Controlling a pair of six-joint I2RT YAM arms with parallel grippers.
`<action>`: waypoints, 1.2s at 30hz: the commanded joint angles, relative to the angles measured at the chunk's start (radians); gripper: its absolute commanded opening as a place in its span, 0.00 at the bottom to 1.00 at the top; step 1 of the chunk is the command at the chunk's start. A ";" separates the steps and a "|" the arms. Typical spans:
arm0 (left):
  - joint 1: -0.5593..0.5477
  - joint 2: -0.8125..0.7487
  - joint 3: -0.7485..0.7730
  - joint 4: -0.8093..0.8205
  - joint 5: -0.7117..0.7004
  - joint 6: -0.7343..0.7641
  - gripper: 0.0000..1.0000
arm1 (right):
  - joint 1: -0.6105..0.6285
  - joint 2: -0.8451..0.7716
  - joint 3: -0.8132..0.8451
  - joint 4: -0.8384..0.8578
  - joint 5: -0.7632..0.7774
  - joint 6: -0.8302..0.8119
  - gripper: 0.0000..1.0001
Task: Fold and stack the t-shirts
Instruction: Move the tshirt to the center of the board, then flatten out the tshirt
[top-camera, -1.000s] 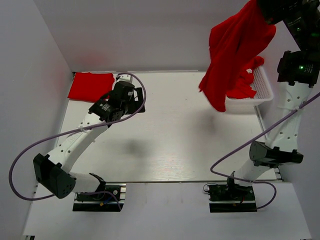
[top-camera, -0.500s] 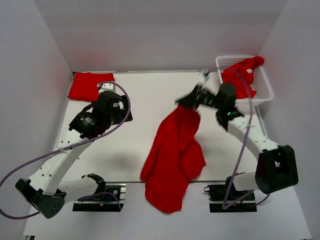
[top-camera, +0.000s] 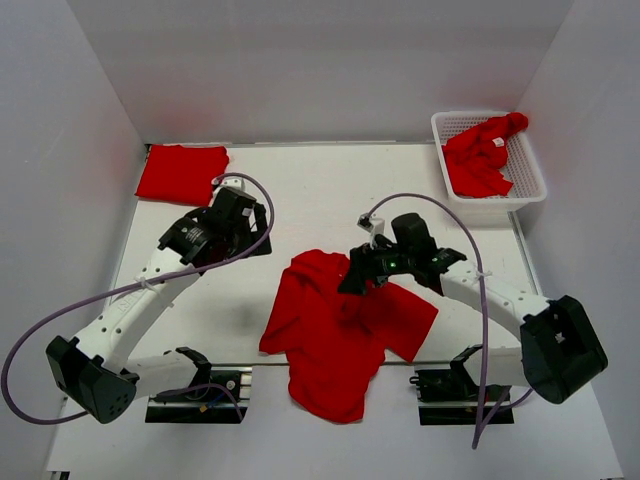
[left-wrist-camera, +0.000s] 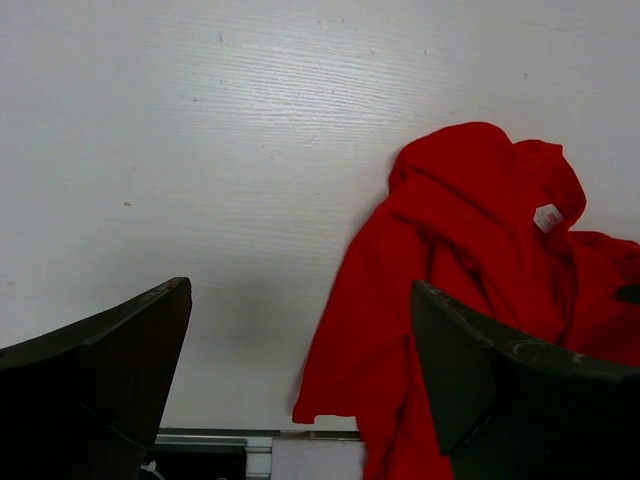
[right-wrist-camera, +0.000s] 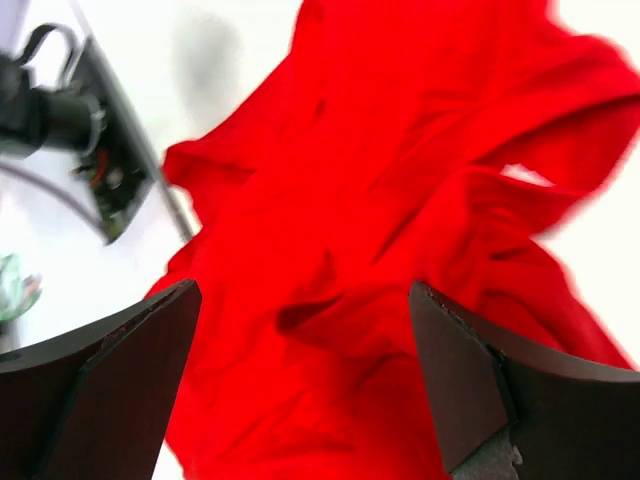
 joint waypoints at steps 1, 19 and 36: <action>0.003 -0.009 -0.022 -0.026 0.046 0.002 1.00 | 0.001 -0.052 0.112 -0.156 0.157 -0.071 0.90; 0.003 -0.009 -0.073 -0.004 0.113 0.011 1.00 | 0.001 -0.219 0.149 -0.340 0.470 -0.001 0.90; -0.048 0.044 -0.398 0.163 0.380 0.072 1.00 | 0.001 -0.262 0.007 -0.495 0.598 0.100 0.90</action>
